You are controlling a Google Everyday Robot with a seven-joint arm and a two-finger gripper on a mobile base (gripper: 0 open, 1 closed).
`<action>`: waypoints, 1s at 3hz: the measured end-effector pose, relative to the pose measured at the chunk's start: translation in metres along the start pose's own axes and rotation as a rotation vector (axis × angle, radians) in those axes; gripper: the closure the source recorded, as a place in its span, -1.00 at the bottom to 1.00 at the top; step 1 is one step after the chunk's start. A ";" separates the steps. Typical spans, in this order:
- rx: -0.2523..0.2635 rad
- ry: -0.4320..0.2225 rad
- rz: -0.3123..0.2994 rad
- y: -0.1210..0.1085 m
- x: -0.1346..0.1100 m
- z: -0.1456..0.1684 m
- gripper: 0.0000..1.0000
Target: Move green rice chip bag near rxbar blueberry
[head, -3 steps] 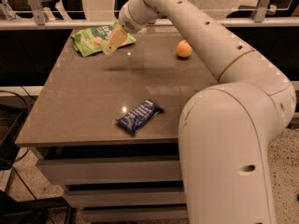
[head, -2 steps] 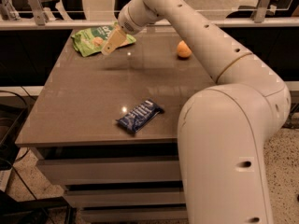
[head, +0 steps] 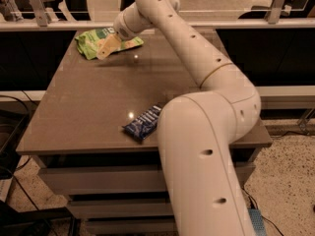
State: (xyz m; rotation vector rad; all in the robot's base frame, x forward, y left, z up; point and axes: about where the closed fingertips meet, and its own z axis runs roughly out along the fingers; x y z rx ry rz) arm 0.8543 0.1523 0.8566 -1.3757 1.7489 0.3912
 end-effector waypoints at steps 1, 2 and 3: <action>-0.016 0.016 0.018 -0.004 0.007 0.030 -1.00; -0.024 0.020 0.013 -0.006 0.009 0.041 -0.67; -0.024 0.028 0.007 -0.010 0.009 0.035 -0.20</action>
Offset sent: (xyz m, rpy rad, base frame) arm 0.0509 0.0205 -0.0217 -0.0152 0.0237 0.0098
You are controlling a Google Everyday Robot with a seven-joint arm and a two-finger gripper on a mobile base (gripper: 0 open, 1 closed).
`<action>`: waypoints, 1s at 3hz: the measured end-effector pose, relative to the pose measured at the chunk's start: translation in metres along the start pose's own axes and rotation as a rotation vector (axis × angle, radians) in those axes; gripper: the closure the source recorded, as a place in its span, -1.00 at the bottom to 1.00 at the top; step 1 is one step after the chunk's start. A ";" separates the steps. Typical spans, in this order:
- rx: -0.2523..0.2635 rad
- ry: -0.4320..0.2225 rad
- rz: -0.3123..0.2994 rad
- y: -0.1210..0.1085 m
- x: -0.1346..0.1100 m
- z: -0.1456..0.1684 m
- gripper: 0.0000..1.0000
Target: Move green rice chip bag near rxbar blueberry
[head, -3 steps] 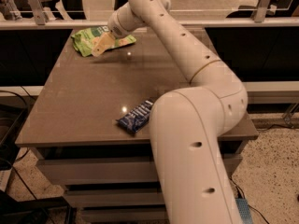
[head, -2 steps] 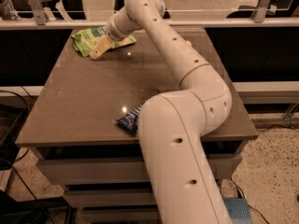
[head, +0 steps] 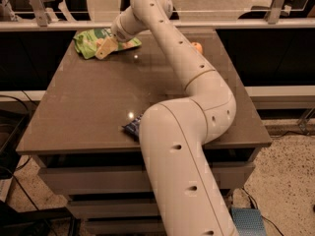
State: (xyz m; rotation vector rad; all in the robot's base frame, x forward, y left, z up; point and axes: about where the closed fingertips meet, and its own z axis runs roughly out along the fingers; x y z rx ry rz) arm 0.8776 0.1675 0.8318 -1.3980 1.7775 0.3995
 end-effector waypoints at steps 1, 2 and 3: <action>0.003 0.002 -0.005 -0.003 0.000 -0.012 0.26; -0.007 -0.009 -0.012 -0.001 -0.002 -0.024 0.72; -0.016 -0.040 -0.043 0.008 -0.015 -0.046 1.00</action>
Offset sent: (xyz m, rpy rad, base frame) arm -0.0265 -0.0291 0.0335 0.0174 -0.0205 0.0256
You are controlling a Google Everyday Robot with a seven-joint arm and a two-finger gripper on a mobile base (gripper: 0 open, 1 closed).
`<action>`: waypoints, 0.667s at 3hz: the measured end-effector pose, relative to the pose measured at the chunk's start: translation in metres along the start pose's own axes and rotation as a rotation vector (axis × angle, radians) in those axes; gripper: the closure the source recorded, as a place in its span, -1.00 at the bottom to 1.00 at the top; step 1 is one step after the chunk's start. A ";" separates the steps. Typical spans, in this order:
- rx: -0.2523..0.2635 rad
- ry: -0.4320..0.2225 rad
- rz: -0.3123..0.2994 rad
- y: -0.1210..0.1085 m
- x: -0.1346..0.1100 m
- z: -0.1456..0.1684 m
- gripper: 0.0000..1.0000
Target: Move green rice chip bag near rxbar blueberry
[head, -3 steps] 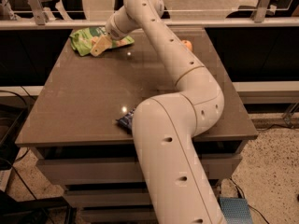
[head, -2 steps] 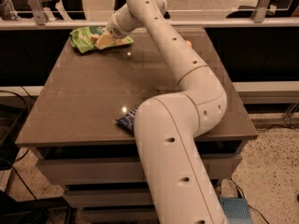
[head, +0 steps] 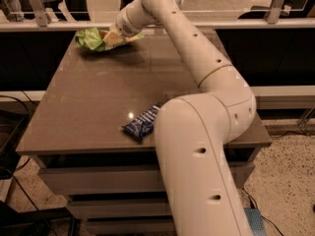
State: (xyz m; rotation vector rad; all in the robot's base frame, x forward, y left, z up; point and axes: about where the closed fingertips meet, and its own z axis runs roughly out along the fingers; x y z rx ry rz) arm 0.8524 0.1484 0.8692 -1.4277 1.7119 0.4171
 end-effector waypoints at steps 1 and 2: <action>0.046 -0.060 -0.029 0.005 -0.019 -0.050 1.00; 0.139 -0.134 -0.060 0.017 -0.047 -0.132 1.00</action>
Offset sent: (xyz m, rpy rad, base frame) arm -0.1843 -0.0686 0.0480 0.0253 -0.0999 0.0087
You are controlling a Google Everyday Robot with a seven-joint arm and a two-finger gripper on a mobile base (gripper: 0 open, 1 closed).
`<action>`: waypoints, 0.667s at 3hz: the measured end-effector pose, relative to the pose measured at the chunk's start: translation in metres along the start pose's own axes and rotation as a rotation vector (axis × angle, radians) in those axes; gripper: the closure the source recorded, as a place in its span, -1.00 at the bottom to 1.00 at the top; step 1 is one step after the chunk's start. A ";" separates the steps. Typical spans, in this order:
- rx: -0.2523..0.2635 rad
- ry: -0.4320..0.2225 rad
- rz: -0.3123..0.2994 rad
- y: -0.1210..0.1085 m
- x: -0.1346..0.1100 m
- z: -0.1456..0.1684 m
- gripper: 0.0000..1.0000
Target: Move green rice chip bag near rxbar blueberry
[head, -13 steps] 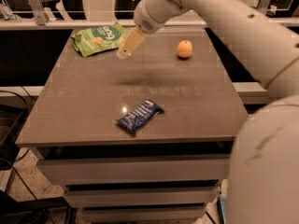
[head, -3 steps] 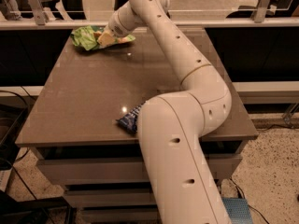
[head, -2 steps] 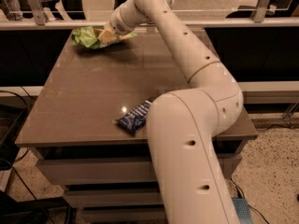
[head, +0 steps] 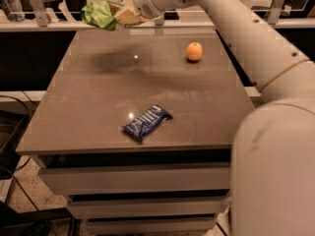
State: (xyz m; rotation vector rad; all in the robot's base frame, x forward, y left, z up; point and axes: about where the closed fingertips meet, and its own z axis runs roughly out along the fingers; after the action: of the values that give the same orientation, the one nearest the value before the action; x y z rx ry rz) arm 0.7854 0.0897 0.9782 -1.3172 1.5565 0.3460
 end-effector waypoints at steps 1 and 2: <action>0.041 -0.003 0.007 0.025 -0.011 -0.069 1.00; 0.005 0.053 0.022 0.050 0.021 -0.069 1.00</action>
Offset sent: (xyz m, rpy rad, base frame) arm -0.0501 -0.0336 0.0299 0.0139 -0.0222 -0.0336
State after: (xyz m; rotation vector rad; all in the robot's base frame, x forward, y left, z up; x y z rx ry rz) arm 0.7105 0.0441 0.9728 -1.3157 1.6162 0.3230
